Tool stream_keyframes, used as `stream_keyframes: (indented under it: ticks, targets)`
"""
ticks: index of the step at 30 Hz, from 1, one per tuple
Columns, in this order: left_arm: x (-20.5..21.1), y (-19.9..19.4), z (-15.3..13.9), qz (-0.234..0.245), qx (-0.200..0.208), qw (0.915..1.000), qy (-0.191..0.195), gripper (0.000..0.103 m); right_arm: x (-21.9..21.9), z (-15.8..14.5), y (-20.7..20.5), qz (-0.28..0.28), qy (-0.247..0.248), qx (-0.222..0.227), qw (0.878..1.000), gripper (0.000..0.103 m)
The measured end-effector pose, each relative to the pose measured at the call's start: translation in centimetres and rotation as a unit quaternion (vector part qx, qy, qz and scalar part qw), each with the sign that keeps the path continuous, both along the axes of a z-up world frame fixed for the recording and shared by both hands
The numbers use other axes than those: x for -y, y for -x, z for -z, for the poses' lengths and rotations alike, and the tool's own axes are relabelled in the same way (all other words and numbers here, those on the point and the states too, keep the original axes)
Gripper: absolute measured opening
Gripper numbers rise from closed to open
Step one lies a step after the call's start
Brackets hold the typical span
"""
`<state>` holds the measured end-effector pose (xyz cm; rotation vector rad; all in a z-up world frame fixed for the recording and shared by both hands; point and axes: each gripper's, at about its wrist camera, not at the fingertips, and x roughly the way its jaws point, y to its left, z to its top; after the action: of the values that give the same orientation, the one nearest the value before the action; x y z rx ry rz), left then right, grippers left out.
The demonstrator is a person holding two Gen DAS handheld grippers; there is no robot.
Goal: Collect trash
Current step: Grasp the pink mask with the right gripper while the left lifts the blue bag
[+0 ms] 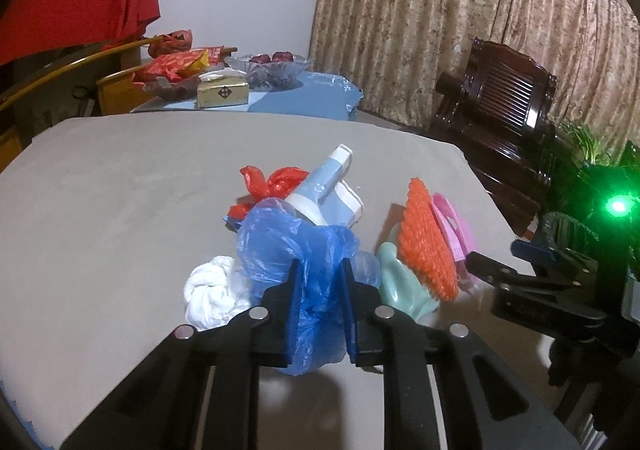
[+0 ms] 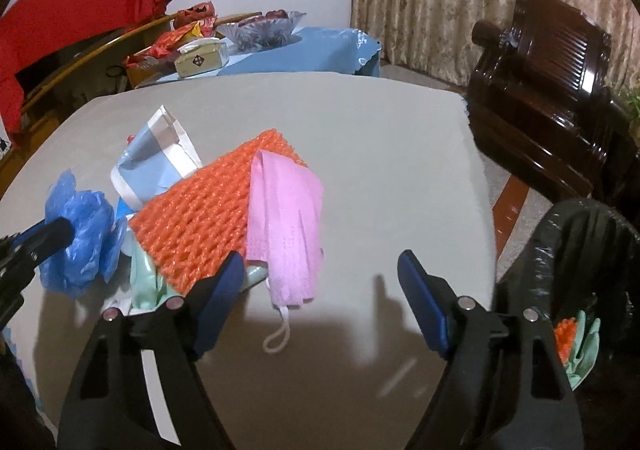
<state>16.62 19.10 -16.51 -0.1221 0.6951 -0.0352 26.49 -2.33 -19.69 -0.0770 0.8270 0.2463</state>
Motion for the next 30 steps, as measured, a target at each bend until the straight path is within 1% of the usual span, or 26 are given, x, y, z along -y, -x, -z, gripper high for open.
stream_keyframes:
  ticks: [5, 7, 9, 10, 11, 12, 13, 15, 17, 18, 21, 23, 30]
  targets:
    - [0.0, -0.2, 0.1, -0.002, 0.001, 1.0000, -0.002, 0.017, -1.3, 0.0, -0.6, -0.013, 0.002, 0.000, 1.000, 0.076]
    - [0.0, -0.4, 0.3, -0.004, -0.002, 1.0000, -0.001, 0.017, -1.8, 0.5, -1.2, -0.017, 0.010, -0.005, 1.000, 0.074]
    - [0.0, -0.5, 0.4, -0.006, -0.004, 1.0000, -0.001, 0.017, -2.0, 0.9, -1.8, -0.019, 0.007, -0.017, 1.000, 0.062]
    - [0.0, -0.6, 0.5, -0.006, -0.005, 1.0000, -0.001, 0.017, -2.0, 1.0, -2.0, -0.020, 0.002, -0.021, 1.000, 0.058]
    - [0.0, -0.6, 0.6, -0.006, -0.006, 1.0000, -0.001, 0.017, -2.1, 1.0, -2.0, -0.024, -0.003, -0.025, 0.999, 0.051]
    - [0.0, -0.6, 0.6, -0.006, -0.007, 1.0000, -0.001, 0.017, -2.1, 1.0, -2.0, -0.028, -0.006, -0.026, 0.999, 0.041]
    - [0.0, -0.6, 0.6, -0.006, -0.007, 1.0000, -0.002, 0.017, -2.1, 1.0, -2.0, -0.034, -0.008, -0.029, 0.999, 0.036]
    - [0.0, -0.6, 0.6, -0.006, -0.007, 1.0000, -0.002, 0.017, -1.9, 0.9, -1.9, -0.042, -0.018, -0.039, 0.998, 0.018]
    - [0.0, -0.6, 0.5, -0.007, -0.006, 1.0000, -0.001, 0.017, -1.4, 0.4, -1.6, -0.041, -0.027, -0.041, 0.998, 0.010]
    - [0.0, -0.5, 0.4, -0.008, -0.005, 1.0000, 0.000, 0.017, -1.1, 0.2, -1.3, -0.042, -0.032, -0.039, 0.998, 0.008]
    - [-0.1, -0.2, -0.1, -0.010, 0.003, 0.9999, 0.001, 0.017, -0.7, -1.1, -0.5, -0.047, -0.042, -0.028, 0.998, 0.008]
    - [0.0, 0.2, -0.7, -0.010, 0.009, 0.9999, 0.004, 0.014, -0.4, -1.9, 0.2, -0.050, -0.044, -0.020, 0.998, 0.008]
    - [0.4, 1.8, -3.1, 0.000, 0.037, 0.9993, 0.010, 0.010, 0.4, -5.5, 2.7, -0.057, -0.069, 0.011, 0.996, 0.008]
